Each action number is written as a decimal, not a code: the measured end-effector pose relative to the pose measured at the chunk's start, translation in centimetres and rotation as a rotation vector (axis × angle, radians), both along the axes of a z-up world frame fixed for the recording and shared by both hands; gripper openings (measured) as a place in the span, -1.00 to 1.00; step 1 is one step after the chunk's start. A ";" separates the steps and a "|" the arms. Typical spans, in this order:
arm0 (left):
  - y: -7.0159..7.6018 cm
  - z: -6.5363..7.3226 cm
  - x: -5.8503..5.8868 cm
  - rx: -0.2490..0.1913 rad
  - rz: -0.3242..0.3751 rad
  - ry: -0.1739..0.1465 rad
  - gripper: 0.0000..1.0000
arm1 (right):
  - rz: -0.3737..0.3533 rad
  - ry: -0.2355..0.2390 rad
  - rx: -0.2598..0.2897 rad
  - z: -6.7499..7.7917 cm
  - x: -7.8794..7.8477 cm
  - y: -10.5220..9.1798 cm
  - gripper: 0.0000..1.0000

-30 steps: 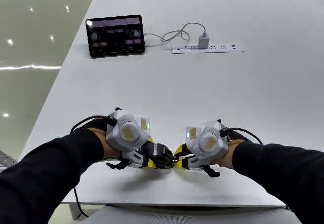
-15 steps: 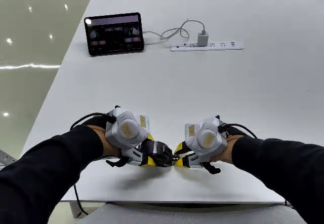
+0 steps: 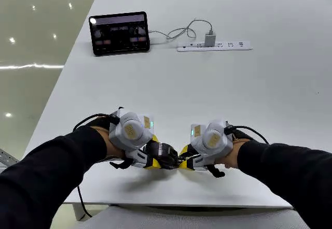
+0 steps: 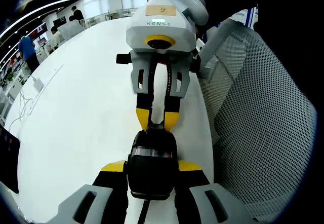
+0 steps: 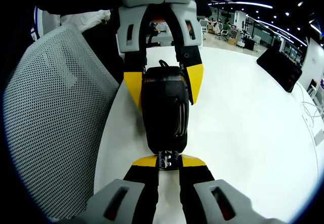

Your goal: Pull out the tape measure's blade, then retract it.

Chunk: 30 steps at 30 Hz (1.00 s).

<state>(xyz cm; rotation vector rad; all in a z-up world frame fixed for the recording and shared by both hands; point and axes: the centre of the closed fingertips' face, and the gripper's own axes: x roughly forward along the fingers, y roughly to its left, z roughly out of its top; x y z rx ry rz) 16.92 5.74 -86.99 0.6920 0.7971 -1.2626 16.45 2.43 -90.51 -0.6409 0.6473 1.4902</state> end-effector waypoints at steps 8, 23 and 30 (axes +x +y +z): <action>-0.1 0.0 0.0 -0.001 0.006 0.004 -0.38 | -0.006 0.007 -0.015 -0.1 0.1 -0.7 -0.79; -0.1 0.0 0.1 -0.003 0.008 0.004 -0.38 | -0.004 0.003 -0.026 -0.1 0.1 -1.1 -0.79; -0.1 0.0 0.0 -0.004 0.007 0.003 -0.38 | -0.013 0.002 -0.026 -0.1 0.1 -1.3 -0.79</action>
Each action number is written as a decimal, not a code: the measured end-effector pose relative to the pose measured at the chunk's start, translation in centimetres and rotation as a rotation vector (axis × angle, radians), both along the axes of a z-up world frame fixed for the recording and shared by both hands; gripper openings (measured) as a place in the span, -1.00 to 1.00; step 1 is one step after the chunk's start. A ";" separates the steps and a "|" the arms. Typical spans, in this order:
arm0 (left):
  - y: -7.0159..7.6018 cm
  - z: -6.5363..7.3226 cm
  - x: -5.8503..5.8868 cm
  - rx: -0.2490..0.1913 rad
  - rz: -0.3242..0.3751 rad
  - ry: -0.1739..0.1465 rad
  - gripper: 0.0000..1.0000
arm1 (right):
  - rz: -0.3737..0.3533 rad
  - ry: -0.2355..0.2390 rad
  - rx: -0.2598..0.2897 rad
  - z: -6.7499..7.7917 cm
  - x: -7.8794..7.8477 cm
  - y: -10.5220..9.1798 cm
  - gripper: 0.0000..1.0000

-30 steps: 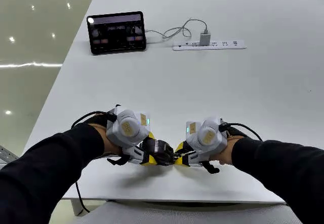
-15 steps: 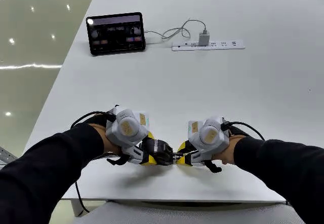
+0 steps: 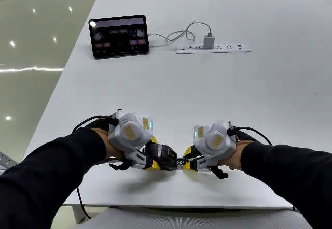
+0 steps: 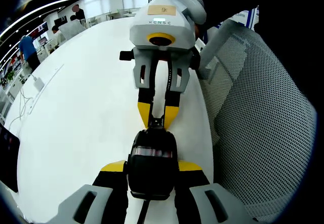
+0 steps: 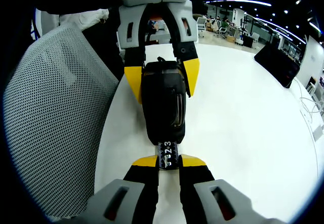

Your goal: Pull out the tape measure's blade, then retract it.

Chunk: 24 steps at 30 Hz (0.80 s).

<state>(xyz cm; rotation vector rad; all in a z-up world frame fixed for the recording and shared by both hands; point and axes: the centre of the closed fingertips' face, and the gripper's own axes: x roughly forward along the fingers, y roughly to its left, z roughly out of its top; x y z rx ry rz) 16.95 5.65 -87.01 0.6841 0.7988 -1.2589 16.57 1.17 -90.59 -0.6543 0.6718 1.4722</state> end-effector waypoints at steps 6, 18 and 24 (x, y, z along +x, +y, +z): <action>0.0 0.0 0.0 -0.003 0.001 0.000 -0.38 | 0.000 0.001 -0.006 0.0 0.1 -0.3 -0.79; 0.0 0.0 0.0 -0.005 0.006 0.001 -0.38 | -0.009 0.002 -0.011 -0.1 0.2 -0.8 -0.79; 0.1 0.0 0.0 -0.004 0.007 0.000 -0.38 | -0.005 0.001 -0.015 -0.1 0.2 -1.0 -0.79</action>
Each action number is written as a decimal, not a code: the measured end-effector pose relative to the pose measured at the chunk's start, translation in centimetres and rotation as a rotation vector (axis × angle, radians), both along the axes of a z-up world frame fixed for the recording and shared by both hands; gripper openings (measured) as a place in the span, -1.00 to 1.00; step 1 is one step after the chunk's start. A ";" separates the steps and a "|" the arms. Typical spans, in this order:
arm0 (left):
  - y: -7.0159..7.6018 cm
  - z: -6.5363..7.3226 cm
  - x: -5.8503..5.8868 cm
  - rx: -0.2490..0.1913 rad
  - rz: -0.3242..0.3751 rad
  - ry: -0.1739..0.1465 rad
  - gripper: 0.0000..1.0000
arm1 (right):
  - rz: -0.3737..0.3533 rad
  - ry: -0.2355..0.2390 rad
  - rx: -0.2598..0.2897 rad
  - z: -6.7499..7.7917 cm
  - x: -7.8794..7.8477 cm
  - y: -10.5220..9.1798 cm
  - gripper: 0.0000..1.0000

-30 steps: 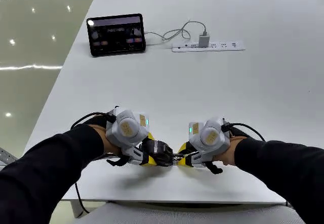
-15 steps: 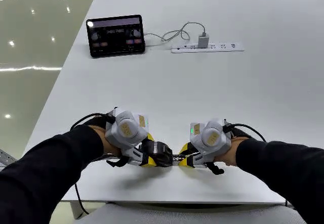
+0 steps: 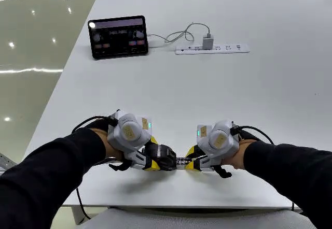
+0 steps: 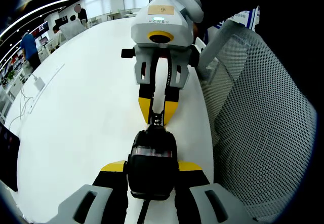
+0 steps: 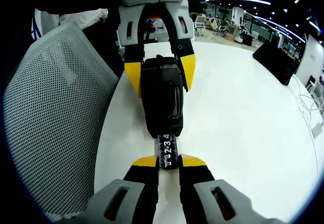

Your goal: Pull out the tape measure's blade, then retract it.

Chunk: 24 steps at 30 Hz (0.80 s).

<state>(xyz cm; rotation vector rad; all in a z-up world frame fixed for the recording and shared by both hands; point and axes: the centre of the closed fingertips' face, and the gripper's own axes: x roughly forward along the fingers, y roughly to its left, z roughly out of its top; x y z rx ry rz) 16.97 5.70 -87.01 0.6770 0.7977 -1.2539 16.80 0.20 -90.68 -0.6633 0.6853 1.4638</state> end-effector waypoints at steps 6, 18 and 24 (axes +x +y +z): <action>0.0 0.0 0.0 0.000 0.001 0.001 -0.38 | 0.002 -0.003 -0.005 0.0 0.0 -0.2 -0.79; -0.1 0.0 0.0 0.002 0.000 0.000 -0.38 | 0.007 -0.009 -0.011 0.0 0.0 -0.7 -0.80; 0.0 0.1 0.0 0.000 0.006 -0.003 -0.38 | 0.007 -0.011 -0.008 0.1 0.1 -0.8 -0.80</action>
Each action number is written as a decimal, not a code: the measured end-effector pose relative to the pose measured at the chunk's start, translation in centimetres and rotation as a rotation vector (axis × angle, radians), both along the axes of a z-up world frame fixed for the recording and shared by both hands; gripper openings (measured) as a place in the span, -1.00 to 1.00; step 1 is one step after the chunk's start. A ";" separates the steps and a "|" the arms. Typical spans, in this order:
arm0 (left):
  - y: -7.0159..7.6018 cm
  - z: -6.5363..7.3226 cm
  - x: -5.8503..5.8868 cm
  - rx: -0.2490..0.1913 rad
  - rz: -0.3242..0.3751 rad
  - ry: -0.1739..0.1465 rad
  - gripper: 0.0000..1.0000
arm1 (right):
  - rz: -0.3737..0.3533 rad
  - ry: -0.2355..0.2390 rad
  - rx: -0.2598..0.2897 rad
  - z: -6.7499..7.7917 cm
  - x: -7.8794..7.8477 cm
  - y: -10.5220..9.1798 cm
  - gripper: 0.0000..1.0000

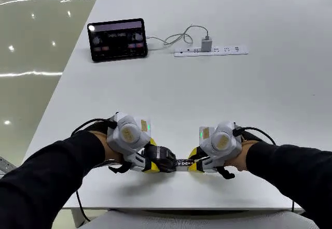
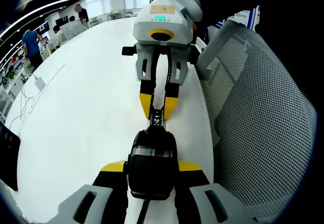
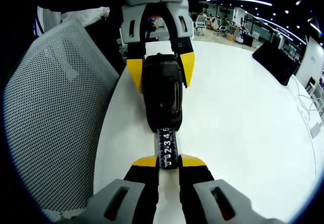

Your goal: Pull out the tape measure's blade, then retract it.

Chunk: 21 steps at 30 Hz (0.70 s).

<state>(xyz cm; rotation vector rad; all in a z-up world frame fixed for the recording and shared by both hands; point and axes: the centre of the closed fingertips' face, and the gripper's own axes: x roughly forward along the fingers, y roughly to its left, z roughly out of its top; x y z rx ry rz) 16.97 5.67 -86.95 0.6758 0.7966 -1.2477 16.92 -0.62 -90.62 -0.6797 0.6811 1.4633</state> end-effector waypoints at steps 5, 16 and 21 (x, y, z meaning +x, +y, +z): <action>0.0 0.0 0.0 -0.002 0.000 0.000 -0.38 | -0.005 0.006 -0.005 0.0 0.0 -0.1 -0.80; -0.1 0.0 0.0 -0.005 -0.003 0.002 -0.38 | -0.015 0.014 -0.014 0.0 0.0 -0.9 -0.80; -0.1 0.0 0.0 -0.004 -0.003 0.002 -0.38 | -0.017 0.014 -0.016 0.0 0.0 -0.9 -0.80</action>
